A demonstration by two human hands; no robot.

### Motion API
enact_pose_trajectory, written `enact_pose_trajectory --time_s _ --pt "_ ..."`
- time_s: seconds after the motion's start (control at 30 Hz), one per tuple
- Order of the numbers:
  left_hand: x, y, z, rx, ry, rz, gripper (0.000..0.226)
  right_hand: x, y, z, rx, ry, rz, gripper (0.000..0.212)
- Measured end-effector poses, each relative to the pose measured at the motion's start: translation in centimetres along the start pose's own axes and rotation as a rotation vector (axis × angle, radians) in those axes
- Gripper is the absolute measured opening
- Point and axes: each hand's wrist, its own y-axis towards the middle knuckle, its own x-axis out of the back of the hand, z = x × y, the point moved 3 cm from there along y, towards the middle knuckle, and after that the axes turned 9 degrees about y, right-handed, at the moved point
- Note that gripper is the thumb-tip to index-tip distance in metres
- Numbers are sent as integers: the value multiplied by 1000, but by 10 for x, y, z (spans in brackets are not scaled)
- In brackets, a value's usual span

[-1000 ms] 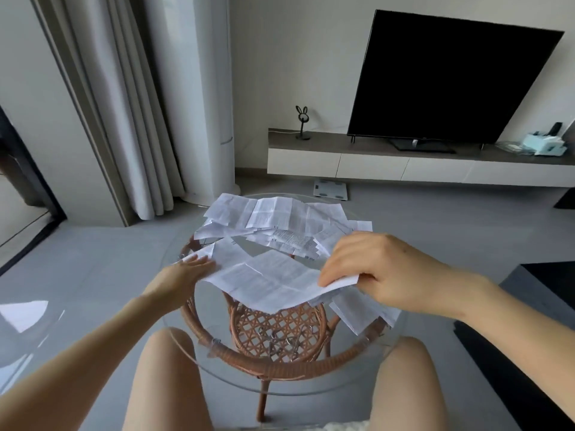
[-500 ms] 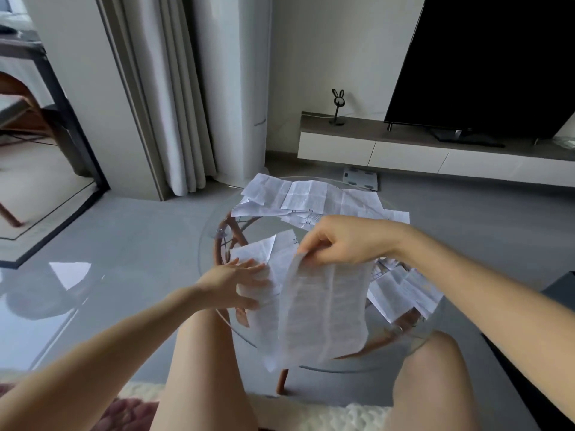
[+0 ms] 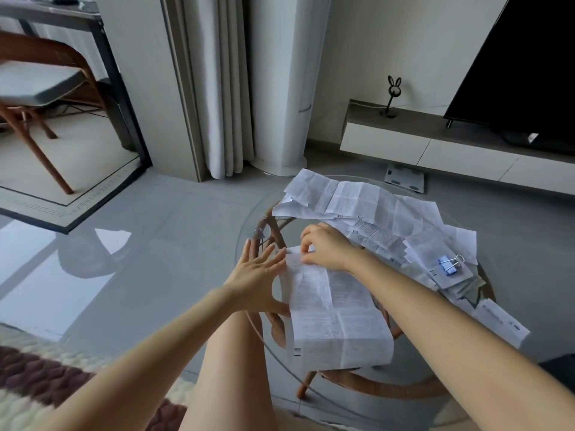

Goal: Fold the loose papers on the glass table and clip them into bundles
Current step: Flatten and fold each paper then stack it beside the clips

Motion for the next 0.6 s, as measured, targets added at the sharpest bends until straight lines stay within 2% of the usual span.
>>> enact_pose_trajectory --time_s 0.1,0.23,0.33,0.4,0.5,0.6 --pt "7 7 8 -1 5 32 115 -3 11 -6 -34 -16 8 14" --pt "24 7 33 70 -103 45 90 -4 19 -14 -133 34 -12 17" --pt "41 -2 45 269 -315 -151 57 -1 23 -16 -216 68 -67 17" --pt "52 -11 34 375 -330 -311 41 1 22 -21 -295 74 -160 15" --pt "57 -18 -6 338 -264 -382 35 -5 8 -30 -447 85 -284 35" --pt "39 -19 -39 258 -157 -254 41 -13 -10 -35 -493 39 -308 50"
